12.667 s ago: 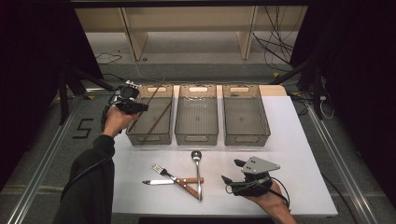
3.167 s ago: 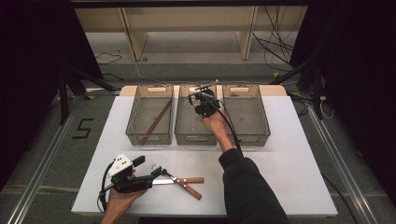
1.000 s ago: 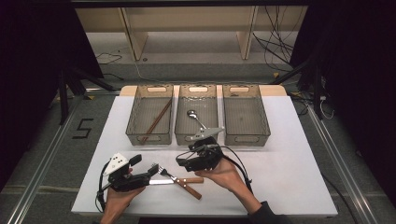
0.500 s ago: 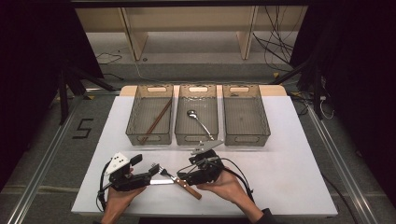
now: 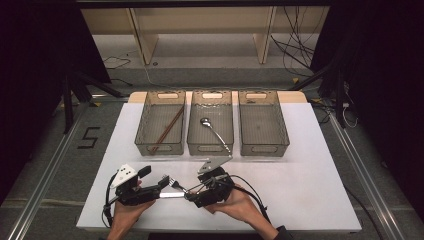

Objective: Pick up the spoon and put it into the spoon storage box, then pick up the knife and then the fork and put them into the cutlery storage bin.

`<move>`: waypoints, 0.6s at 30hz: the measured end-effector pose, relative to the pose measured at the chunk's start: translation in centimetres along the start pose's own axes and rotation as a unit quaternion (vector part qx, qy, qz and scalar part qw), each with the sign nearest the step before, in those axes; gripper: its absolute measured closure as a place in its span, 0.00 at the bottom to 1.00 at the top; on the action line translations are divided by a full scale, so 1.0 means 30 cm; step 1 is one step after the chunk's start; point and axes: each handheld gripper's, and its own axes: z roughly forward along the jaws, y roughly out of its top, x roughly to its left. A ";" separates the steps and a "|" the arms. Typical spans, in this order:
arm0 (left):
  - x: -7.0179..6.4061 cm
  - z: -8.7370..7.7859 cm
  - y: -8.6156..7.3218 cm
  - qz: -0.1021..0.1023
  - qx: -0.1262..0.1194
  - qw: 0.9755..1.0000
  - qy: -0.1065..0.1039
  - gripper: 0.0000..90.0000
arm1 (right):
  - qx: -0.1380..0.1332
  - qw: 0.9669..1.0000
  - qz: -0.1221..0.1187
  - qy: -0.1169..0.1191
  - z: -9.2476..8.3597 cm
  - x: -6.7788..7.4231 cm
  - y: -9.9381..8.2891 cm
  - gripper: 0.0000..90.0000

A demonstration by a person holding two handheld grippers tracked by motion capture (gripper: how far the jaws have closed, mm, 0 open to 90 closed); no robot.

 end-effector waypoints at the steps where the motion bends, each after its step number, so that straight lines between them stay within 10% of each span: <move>1: 0.000 0.000 0.000 0.000 -0.001 1.000 0.000 0.18 | 0.001 1.000 -0.001 0.001 0.001 0.003 -0.001 0.32; 18: -0.001 -0.001 0.000 0.002 -0.001 1.000 0.001 0.18 | 0.047 0.999 -0.018 -0.015 0.060 0.034 -0.047 0.44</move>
